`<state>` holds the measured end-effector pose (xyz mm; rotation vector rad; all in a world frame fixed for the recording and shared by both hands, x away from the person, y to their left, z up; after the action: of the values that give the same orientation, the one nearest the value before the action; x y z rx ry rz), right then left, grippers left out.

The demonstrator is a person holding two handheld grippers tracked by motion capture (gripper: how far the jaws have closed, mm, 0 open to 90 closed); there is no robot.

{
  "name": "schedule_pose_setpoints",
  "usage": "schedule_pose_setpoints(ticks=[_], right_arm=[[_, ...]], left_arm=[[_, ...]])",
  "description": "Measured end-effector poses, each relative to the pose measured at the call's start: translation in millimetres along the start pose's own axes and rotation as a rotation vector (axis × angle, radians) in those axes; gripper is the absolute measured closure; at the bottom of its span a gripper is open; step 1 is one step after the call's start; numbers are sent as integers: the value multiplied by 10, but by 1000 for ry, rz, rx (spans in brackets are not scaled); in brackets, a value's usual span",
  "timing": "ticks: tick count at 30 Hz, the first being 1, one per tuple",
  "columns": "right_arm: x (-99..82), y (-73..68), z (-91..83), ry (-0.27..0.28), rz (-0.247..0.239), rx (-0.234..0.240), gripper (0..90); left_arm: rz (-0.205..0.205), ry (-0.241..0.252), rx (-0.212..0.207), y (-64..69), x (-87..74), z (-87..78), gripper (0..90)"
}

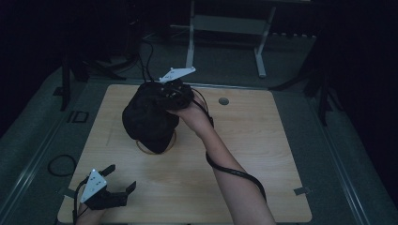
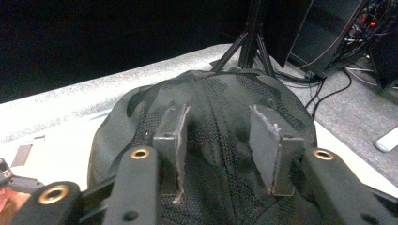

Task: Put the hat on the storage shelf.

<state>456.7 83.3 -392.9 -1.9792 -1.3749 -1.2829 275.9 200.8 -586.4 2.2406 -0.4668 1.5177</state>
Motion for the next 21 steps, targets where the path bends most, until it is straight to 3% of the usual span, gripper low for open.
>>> schedule_pose_setpoints(ticks=[5, 15, 21], right_arm=[[-10, 11, -24, -11, -19, -15, 505], [-34, 73, -140, 14, 12, -27, 417], [-108, 9, -235, 39, 21, 29, 287]], left_arm=[[-5, 1, -3, 0, -3, 5, 23], [-19, 3, -2, -16, -4, 7, 23], [-18, 3, -3, -11, -6, 19, 23]])
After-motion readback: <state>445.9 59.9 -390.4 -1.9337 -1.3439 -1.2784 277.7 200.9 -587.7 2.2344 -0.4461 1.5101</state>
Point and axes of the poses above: each handheld gripper's, and its own axes: z roughly forward along the jaws, x roughly out of its top, y roughly to its right, the point moved 10 cm from there along z, roughly forward along the jaws, and after that the axes turned 7 degrees about -z, right-handed, at the moved point
